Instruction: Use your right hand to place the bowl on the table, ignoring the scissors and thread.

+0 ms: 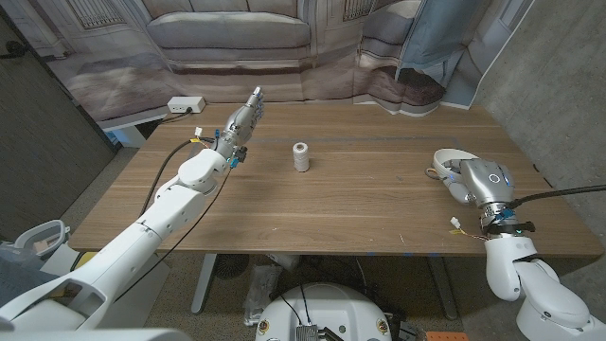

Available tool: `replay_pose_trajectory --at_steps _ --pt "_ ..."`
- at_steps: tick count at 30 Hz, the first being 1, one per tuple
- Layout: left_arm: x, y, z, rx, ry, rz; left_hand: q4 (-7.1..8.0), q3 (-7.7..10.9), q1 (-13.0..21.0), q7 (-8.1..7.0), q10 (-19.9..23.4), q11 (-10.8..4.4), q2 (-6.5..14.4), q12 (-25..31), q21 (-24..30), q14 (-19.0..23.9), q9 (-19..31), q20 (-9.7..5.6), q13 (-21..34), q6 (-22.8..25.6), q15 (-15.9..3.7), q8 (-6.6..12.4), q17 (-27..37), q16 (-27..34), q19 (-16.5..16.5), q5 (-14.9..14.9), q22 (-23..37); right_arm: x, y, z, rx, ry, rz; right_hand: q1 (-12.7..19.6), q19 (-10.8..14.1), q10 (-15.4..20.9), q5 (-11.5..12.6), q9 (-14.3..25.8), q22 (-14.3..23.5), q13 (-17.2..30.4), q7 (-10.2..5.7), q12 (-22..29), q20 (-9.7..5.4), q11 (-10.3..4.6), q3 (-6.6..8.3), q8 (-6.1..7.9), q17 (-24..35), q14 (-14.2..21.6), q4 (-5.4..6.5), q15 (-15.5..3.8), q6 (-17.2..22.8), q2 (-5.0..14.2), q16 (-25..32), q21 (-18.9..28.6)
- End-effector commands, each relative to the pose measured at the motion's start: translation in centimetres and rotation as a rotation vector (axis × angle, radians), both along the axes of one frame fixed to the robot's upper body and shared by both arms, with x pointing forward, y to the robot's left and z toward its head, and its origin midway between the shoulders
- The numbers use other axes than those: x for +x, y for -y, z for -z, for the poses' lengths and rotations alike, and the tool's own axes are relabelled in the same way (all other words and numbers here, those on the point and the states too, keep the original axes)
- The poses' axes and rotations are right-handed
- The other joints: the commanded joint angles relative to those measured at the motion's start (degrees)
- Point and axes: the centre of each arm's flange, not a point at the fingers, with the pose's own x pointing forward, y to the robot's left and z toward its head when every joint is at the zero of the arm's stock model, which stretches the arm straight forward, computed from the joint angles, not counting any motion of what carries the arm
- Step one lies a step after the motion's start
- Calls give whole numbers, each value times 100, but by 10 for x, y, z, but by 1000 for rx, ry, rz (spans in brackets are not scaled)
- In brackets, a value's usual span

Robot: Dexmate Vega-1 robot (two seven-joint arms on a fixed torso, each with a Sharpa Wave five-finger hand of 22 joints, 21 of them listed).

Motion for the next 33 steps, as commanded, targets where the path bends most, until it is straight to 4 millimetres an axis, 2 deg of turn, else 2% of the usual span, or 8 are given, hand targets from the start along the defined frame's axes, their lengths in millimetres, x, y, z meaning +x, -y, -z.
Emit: replay_pose_trajectory --at_steps 1,33 --pt "-5 -4 0 -3 2 -12 23 -46 17 0 -97 3 28 3 0 -149 22 -104 12 -23 20 -3 22 9 -109 4 12 12 -1 -3 -2 15 -19 552 -23 52 23 24 28 20 -377 -3 -593 -18 -5 15 26 183 -7 -148 427 564 19 43" --pt "-12 -14 3 -10 0 -31 24 -76 33 4 -100 2 40 2 0 -150 22 -102 12 -24 19 -3 22 10 -113 6 12 42 -11 -30 -33 30 -38 565 -101 54 29 37 83 65 -393 -10 -593 -22 -54 -2 91 196 6 -143 436 566 6 200"
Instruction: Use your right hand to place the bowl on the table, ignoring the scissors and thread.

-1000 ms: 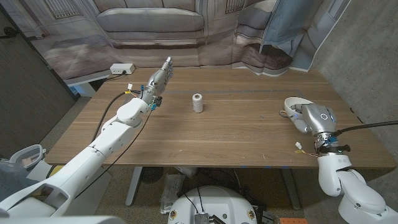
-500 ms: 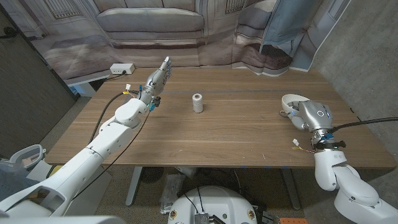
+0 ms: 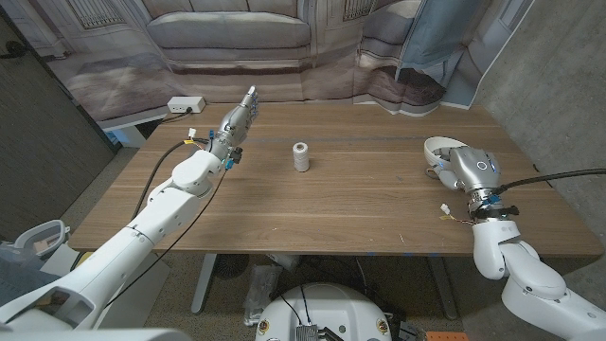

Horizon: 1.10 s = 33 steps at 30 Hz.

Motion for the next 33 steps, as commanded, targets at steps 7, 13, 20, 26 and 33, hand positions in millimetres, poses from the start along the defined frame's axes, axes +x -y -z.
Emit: replay_pose_trajectory --at_steps 7,13,20,26,33 --pt "-2 -5 3 -9 -4 -7 0 -59 37 6 -99 4 44 3 0 -148 22 -101 12 -21 23 -2 22 11 -112 7 12 14 -3 -16 -16 -14 -1 565 -43 30 29 11 40 25 -388 -4 -596 -17 -36 31 46 195 13 -143 431 575 12 68" --pt "-4 -6 4 -10 1 -9 0 -63 40 0 -100 1 47 3 1 -151 22 -103 12 -22 25 -2 22 10 -109 7 12 16 -3 -21 -23 -7 0 569 -73 38 30 14 51 35 -398 -5 -596 -16 -47 28 64 198 16 -143 437 578 8 107" --pt "-6 -6 2 -8 0 -13 1 -71 44 2 -102 11 50 2 1 -152 22 -102 12 -22 26 -3 22 10 -112 8 11 24 -4 -26 -22 -1 1 573 -98 41 30 17 63 41 -387 -10 -595 -17 -56 22 80 201 19 -143 430 583 3 148" --pt "-9 -5 -1 0 -1 -21 1 -78 47 -2 -105 12 52 1 0 -153 22 -103 12 -24 21 -3 22 10 -114 8 12 31 -2 -29 -16 5 1 581 -119 36 31 20 73 45 -392 -18 -594 -17 -65 18 95 199 19 -143 430 583 -4 187" --pt "-11 -4 -3 0 0 -24 1 -82 50 3 -102 10 54 3 1 -153 22 -102 12 -22 24 -2 22 10 -113 9 12 38 -2 -31 -12 12 2 584 -143 43 31 23 84 51 -380 -23 -594 -17 -77 18 113 204 22 -142 441 585 -8 234"
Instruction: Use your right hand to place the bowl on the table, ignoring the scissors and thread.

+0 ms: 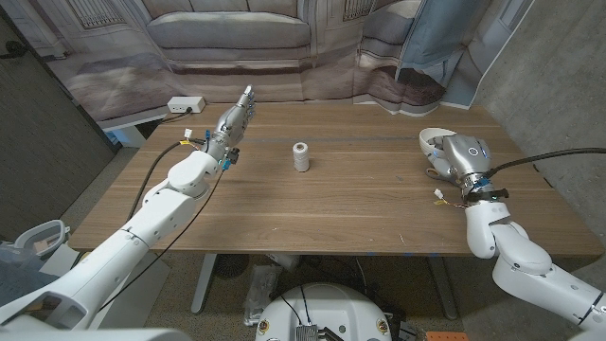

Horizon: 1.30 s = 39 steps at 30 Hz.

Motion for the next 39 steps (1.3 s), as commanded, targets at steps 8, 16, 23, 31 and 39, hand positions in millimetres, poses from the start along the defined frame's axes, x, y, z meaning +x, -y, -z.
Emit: replay_pose_trajectory --at_steps 8,16,23,31,39 --pt "-5 1 -4 0 2 -13 -8 -49 30 3 -100 3 32 4 1 -153 22 -102 12 -25 24 -4 22 10 -114 9 11 18 0 -11 15 22 -5 596 -47 46 32 30 38 16 -381 -29 -650 -20 -20 11 39 150 -12 -89 442 586 36 68" --pt "-9 2 -5 5 2 -15 -8 -56 34 4 -99 6 34 4 0 -156 22 -103 12 -24 27 -3 22 9 -117 10 11 25 0 -13 17 28 -10 605 -75 46 32 33 47 17 -377 -39 -649 -19 -29 7 55 148 -11 -89 445 588 27 115" --pt "-12 3 -4 6 2 -18 -8 -62 39 0 -101 10 38 4 1 -156 22 -102 12 -27 30 -4 22 9 -115 10 11 30 -4 -15 23 39 -14 609 -98 54 32 34 54 17 -376 -45 -646 -18 -40 3 72 153 -8 -90 444 590 22 158" --pt "-15 2 -6 4 1 -19 -9 -70 45 2 -97 8 41 6 1 -156 22 -100 12 -22 22 -2 21 10 -117 11 11 37 -5 -15 35 58 -34 612 -115 59 33 36 59 26 -385 -46 -646 -18 -48 -1 84 156 -8 -90 443 588 17 192" --pt "-16 3 -5 7 0 -15 -8 -77 48 0 -100 8 44 4 2 -155 22 -102 12 -22 21 -2 21 11 -115 12 11 44 -7 -19 33 62 -41 618 -142 56 35 38 64 31 -383 -54 -647 -19 -58 -4 100 154 -6 -89 444 590 7 237"
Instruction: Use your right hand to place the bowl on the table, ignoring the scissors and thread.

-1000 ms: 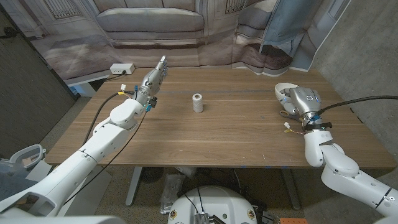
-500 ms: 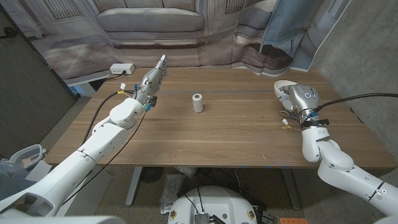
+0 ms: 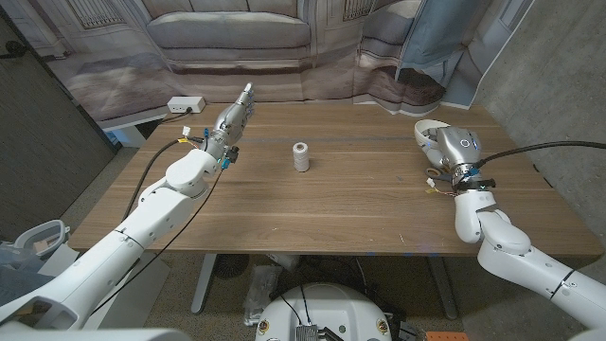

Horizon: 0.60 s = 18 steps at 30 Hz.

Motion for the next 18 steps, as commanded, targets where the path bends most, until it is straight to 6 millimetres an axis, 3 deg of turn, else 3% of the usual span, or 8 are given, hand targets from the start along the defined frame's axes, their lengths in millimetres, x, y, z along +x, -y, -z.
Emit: replay_pose_trajectory --at_steps 1,18 --pt "-3 1 1 1 -2 3 -11 -45 42 3 -101 8 38 4 1 -154 21 -99 12 -23 22 -2 21 11 -118 12 11 10 -2 -5 4 14 -14 621 -38 56 45 7 10 9 -362 -19 -678 -20 -13 27 29 146 8 -80 425 587 -5 42" --pt "-12 -1 6 -3 3 -10 -9 -63 51 -2 -101 11 46 4 1 -155 21 -100 12 -25 18 -3 21 11 -120 13 11 27 3 -16 7 -15 6 634 -90 54 47 11 9 34 -367 -26 -675 -19 -24 22 61 145 16 -80 429 607 -24 124"
